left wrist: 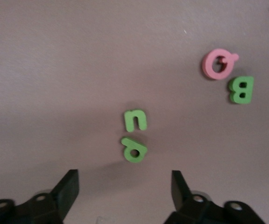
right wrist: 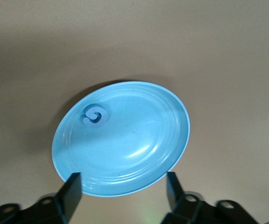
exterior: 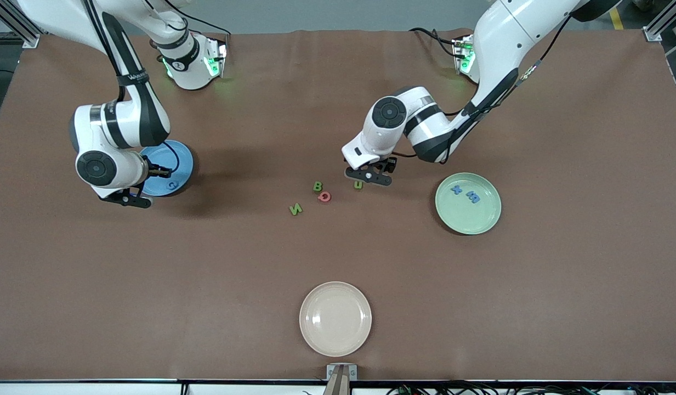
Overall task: Sort uppercase to blue plate, lowercase to green plate
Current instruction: 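Grasp the green q with the left gripper while the right gripper returns to the letters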
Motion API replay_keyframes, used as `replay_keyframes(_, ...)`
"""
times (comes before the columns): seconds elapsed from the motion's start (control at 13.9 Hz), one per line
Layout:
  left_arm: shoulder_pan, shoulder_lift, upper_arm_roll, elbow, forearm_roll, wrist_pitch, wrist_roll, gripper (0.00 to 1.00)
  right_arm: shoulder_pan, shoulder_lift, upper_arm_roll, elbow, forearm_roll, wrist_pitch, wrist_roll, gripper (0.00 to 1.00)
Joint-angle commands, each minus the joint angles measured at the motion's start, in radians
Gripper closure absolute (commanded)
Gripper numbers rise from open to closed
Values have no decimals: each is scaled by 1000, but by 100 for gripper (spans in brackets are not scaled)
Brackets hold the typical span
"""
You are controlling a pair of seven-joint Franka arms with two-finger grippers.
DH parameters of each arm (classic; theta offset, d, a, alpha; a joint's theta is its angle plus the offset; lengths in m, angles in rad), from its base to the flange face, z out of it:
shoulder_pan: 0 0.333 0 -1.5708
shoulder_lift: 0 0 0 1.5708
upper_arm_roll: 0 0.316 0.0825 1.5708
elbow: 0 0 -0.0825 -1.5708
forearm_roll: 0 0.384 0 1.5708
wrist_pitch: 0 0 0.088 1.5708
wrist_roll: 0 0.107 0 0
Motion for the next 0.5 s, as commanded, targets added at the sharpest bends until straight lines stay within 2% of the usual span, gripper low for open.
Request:
replay_keyframes(0.0,-44,23,20,24,15,-8,-31,19,23,-93,22,-34,81,16,42,0)
replay_keyframes(0.29,-91,51,65,38,48,-4,-37,19,79,-147,23,-5,250,42,61,0)
replay_keyframes(0.43,-125,74,89,58,92,-4,-85,19,153,-147,23,13,254,85,116,0)
